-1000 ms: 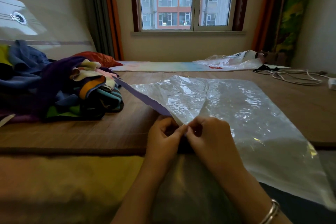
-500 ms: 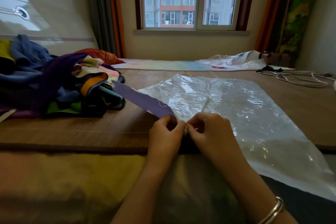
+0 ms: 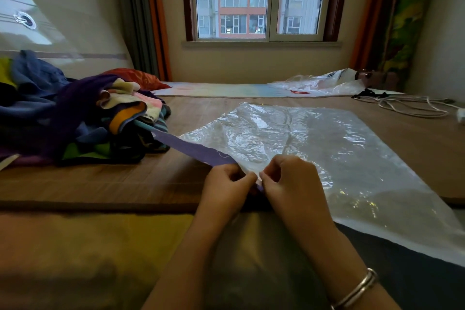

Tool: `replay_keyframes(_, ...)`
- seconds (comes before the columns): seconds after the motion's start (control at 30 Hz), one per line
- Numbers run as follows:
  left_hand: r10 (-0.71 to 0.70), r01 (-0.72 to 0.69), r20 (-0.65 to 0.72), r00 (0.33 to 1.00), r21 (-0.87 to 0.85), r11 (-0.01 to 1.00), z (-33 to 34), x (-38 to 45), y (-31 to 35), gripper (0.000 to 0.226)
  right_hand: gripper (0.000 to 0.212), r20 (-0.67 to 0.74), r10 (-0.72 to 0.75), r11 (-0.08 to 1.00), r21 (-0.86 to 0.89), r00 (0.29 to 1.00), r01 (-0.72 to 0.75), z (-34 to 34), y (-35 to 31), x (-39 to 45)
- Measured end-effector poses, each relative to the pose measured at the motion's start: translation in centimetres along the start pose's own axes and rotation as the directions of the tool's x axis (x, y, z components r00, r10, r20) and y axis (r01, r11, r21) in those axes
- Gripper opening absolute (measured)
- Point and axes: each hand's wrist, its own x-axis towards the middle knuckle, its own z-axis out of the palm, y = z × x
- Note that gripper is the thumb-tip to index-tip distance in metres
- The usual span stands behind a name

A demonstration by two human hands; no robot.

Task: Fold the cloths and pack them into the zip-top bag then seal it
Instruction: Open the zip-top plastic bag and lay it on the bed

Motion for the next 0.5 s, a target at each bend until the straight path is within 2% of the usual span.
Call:
replay_keyframes(0.13,-0.046,0.046,0.022,0.999,-0.029,0.999,0.6,-0.1,0.2,0.017,0.017,-0.134,-0.014,0.999,0.031,0.991,0.018,-0.1,0.7,0.6)
replay_keyframes(0.27,-0.079,0.079,-0.025,0.997,-0.005,0.997,0.8,0.1,0.0,0.017,0.013,-0.246,0.008,0.999,0.052,0.969,0.005,-0.7,1.7,1.5)
replay_keyframes(0.5,-0.084,0.130,-0.153,0.985,0.322,0.938,-3.0,1.2,-2.0,0.024,0.011,-0.323,0.083,0.995,0.074,0.943,-0.062,-2.6,3.6,2.7)
